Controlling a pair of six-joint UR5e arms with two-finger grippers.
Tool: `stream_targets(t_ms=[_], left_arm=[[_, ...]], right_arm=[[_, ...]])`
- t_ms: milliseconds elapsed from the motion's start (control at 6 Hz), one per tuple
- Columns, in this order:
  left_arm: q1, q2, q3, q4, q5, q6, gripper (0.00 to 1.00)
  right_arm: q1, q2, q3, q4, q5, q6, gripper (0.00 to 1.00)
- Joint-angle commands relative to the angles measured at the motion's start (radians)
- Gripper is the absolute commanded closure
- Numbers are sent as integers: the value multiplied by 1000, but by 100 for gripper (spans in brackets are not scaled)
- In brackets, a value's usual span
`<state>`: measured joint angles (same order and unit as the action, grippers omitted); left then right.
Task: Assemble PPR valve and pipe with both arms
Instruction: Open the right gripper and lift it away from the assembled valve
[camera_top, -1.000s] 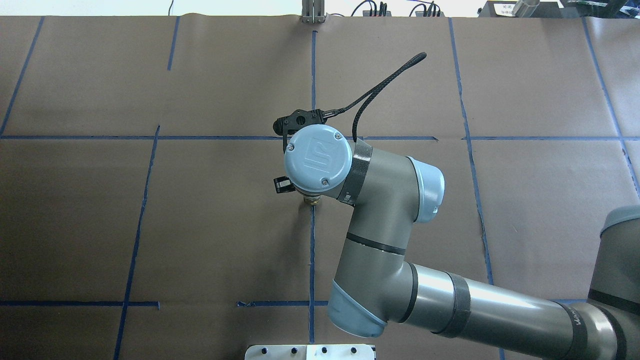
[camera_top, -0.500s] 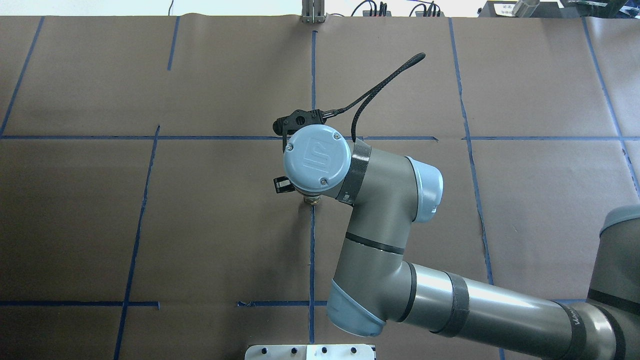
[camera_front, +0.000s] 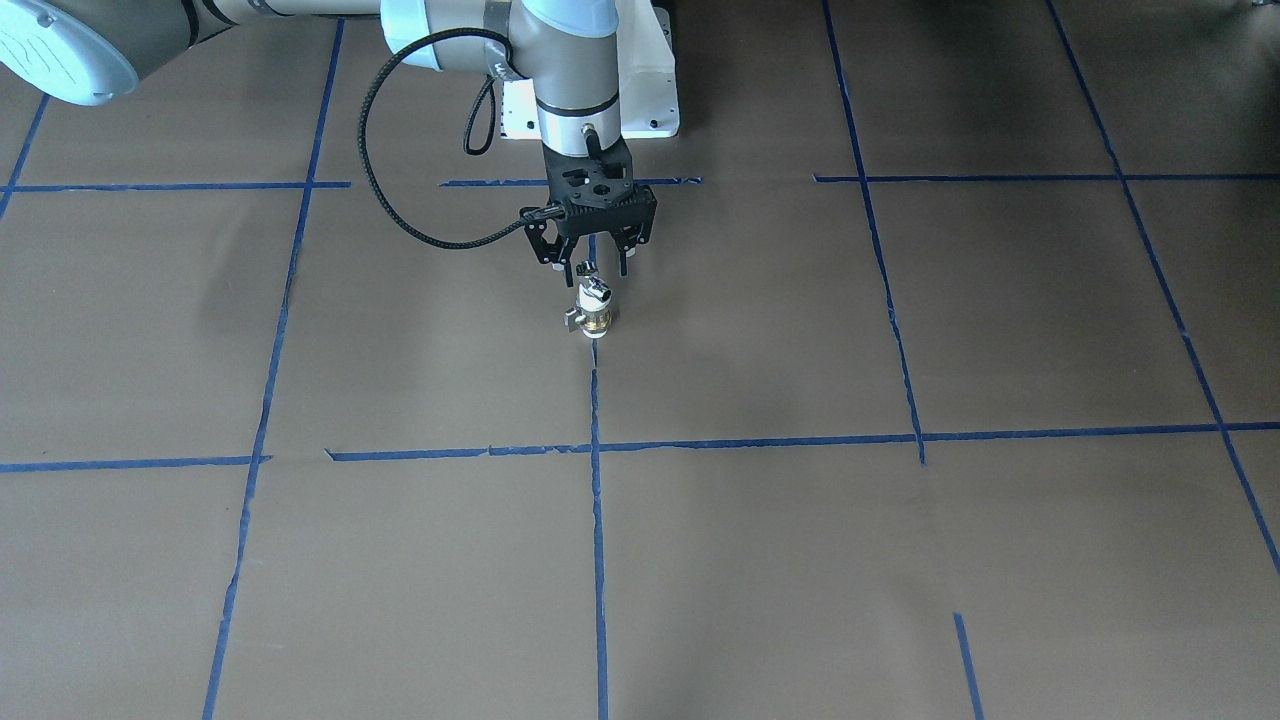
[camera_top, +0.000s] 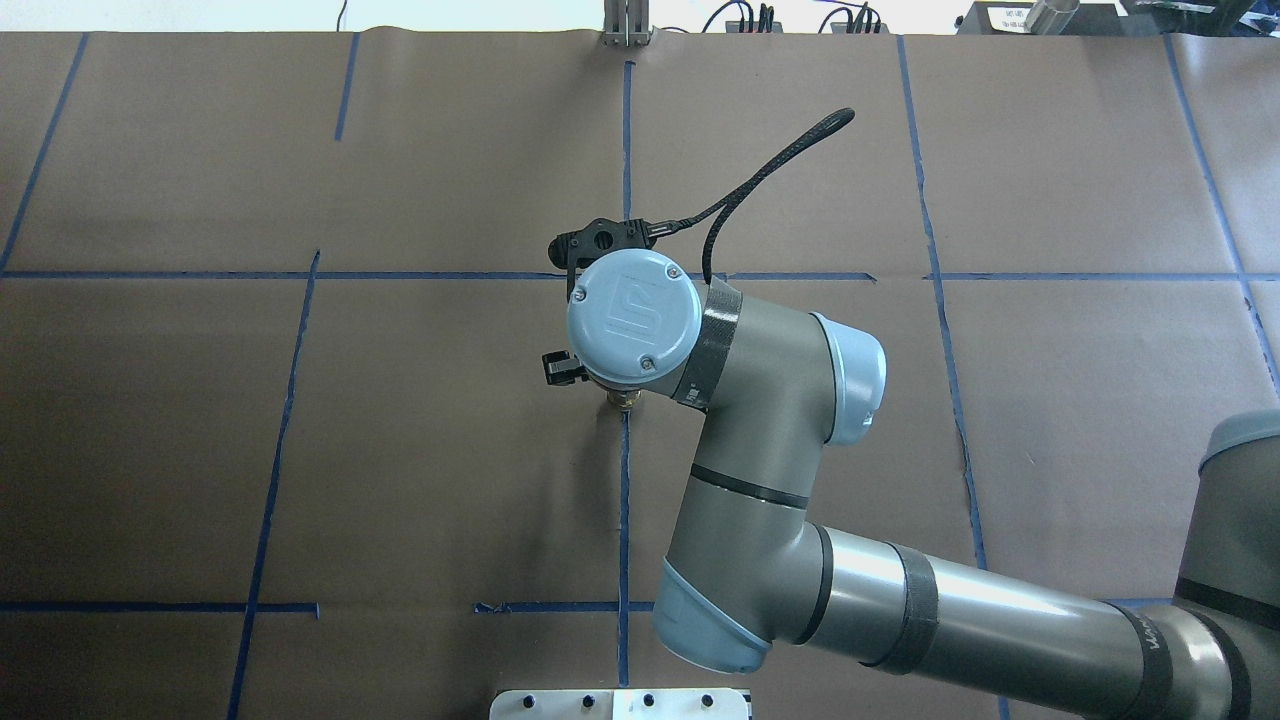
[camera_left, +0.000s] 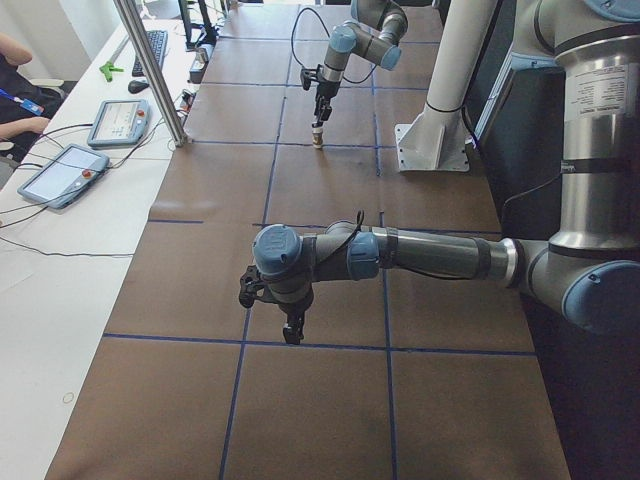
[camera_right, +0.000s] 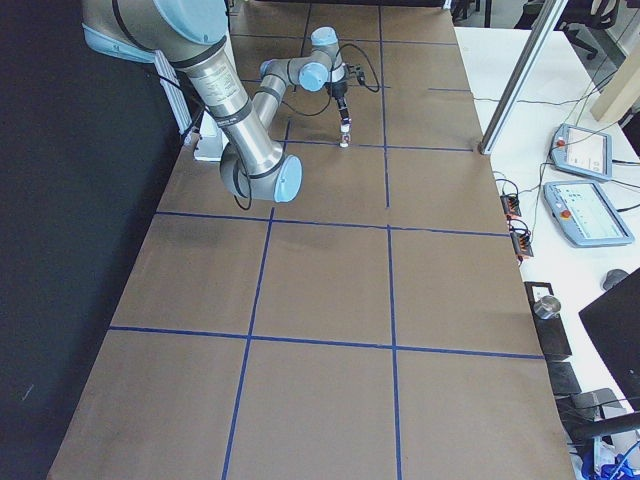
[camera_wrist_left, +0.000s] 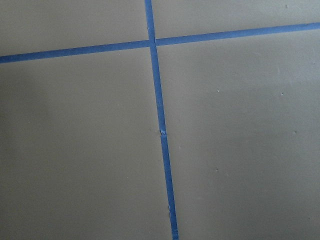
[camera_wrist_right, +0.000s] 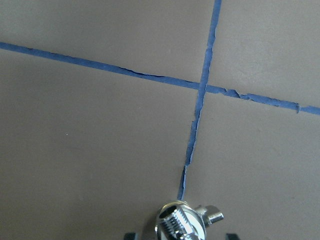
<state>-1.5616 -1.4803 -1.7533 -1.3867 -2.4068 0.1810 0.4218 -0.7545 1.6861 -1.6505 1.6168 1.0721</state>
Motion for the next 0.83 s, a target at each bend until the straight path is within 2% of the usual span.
stream_targets(t_ms=[0,167,500,667], left_arm=[[0,0,-2,0,0,0,0],[0,0,1,0,2,0,0],[0,0,9,0,8,0,0],[0,0,15,2,11,-6,0]], right_arm=[[3,1,7,0,2,-3,1],[40,6,7,-2,29,-14,0],[243,-28,-12,-11,319,-171,0],[340,-52,-57,-9,401,-286,0]])
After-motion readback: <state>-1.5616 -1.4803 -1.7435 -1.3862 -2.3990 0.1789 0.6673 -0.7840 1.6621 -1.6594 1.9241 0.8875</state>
